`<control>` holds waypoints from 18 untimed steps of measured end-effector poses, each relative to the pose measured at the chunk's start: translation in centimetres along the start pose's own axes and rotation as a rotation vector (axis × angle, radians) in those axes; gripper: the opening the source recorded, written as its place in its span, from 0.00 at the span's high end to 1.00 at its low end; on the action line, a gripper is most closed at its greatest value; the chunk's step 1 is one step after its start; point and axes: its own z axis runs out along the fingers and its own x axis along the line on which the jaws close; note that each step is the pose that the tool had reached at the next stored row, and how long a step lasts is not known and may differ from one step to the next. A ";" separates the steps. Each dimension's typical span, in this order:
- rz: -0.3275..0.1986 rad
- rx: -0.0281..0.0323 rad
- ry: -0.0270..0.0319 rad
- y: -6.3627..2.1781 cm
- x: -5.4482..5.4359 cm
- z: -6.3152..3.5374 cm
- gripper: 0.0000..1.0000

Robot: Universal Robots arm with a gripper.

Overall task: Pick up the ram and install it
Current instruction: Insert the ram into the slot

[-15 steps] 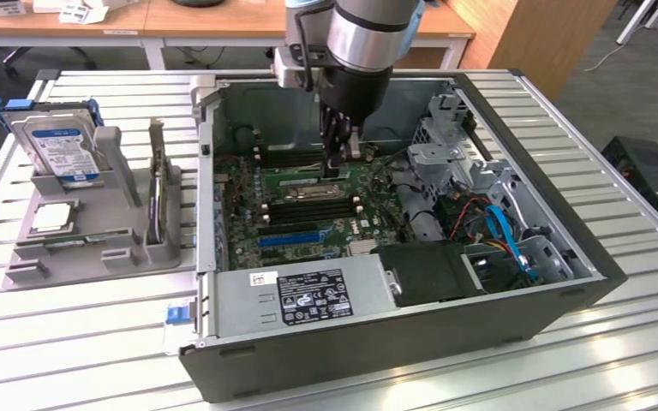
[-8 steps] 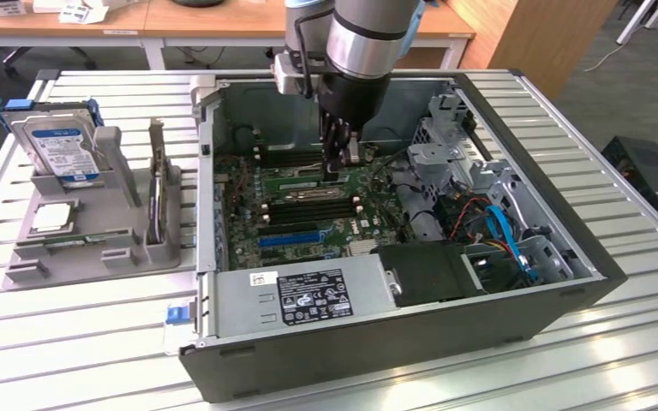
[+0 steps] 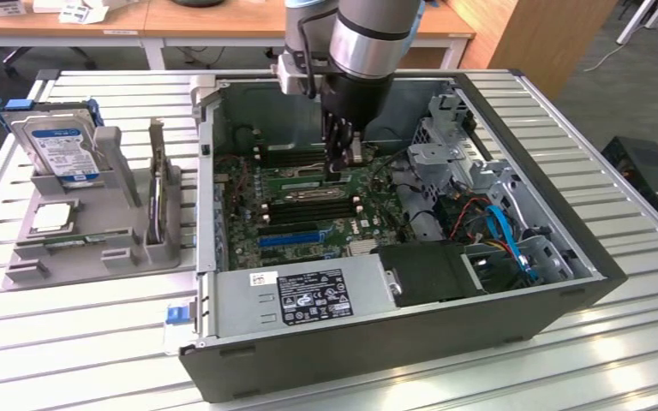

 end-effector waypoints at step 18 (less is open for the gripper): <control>0.019 0.0005 -0.0015 -0.74 0.0 -0.05 0.87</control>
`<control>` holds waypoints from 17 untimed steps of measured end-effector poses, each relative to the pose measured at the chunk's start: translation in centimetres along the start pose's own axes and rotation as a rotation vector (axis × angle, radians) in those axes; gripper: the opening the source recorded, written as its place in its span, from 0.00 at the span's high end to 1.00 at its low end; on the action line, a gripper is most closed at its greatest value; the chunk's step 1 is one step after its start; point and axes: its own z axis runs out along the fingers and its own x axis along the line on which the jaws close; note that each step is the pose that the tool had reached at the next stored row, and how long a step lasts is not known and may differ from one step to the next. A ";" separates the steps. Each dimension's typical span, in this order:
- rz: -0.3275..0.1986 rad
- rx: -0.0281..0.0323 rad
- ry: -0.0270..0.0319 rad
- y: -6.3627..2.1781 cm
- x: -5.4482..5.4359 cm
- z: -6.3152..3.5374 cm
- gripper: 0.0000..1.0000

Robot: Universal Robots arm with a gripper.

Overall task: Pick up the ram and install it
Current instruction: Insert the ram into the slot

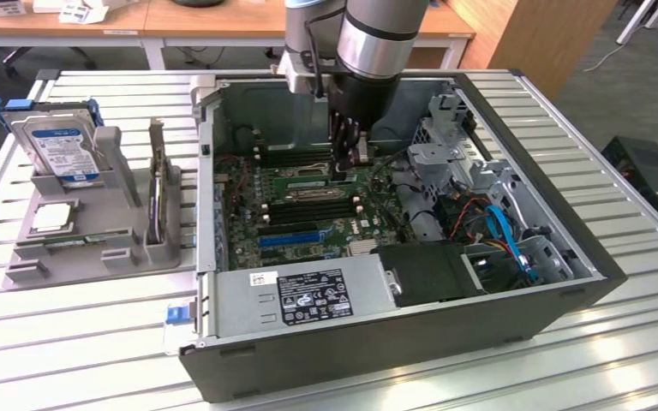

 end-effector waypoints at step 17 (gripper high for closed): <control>0.003 0.0001 -0.0003 -0.07 0.3 0.96 0.87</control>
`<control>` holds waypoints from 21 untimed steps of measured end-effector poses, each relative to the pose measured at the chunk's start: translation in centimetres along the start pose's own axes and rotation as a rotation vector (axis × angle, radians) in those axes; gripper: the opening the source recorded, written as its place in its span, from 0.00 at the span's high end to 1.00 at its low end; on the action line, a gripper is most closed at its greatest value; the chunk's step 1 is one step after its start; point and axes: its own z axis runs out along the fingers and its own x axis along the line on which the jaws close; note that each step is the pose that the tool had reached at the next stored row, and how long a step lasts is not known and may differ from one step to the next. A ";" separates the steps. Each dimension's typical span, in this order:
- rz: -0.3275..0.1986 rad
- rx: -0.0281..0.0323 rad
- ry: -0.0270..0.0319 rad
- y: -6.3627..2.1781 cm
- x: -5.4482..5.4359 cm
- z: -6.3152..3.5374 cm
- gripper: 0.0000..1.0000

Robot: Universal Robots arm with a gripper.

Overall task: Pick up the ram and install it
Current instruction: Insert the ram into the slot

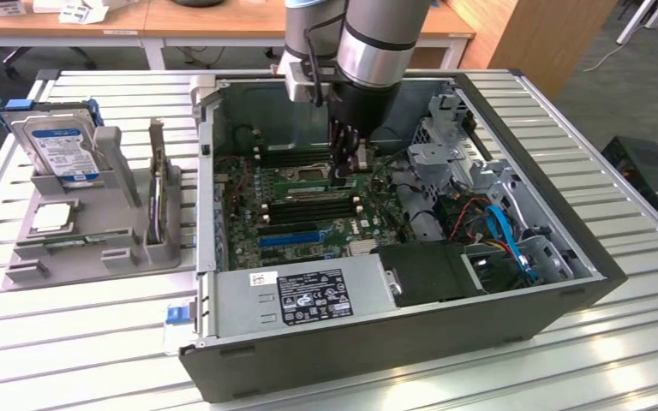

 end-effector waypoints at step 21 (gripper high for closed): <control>0.001 0.0000 0.0002 -0.14 0.3 1.92 0.87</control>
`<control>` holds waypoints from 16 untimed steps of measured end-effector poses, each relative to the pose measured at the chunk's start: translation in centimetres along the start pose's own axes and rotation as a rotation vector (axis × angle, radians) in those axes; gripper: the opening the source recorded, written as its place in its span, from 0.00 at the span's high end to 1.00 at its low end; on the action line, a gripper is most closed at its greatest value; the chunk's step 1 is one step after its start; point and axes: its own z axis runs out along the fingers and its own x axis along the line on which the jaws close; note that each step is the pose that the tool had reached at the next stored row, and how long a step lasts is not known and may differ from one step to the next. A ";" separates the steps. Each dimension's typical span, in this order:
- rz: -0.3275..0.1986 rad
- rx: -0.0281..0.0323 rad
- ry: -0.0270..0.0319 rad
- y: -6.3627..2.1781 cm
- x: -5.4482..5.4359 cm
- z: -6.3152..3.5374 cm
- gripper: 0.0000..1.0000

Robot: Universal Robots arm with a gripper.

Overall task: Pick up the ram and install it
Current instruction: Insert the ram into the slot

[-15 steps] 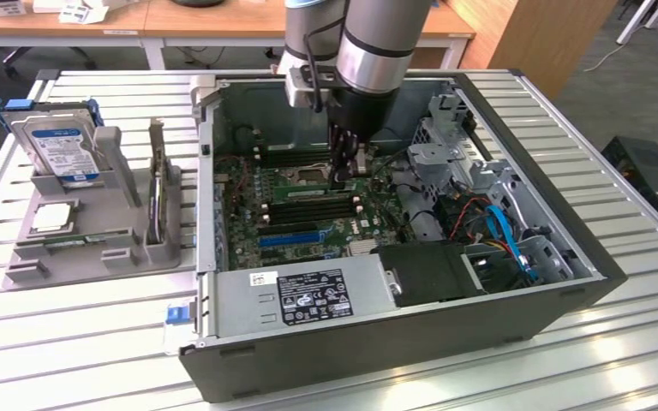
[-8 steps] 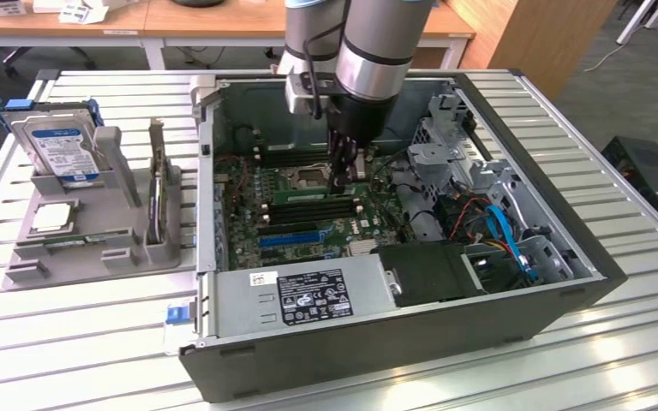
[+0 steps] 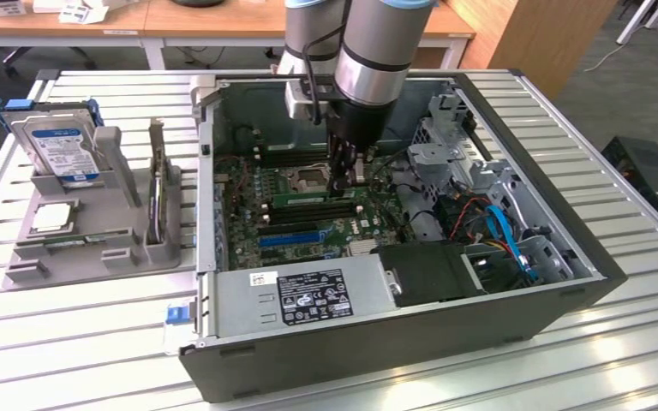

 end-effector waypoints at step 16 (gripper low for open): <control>0.000 0.0021 -0.0005 0.23 0.0 0.49 0.87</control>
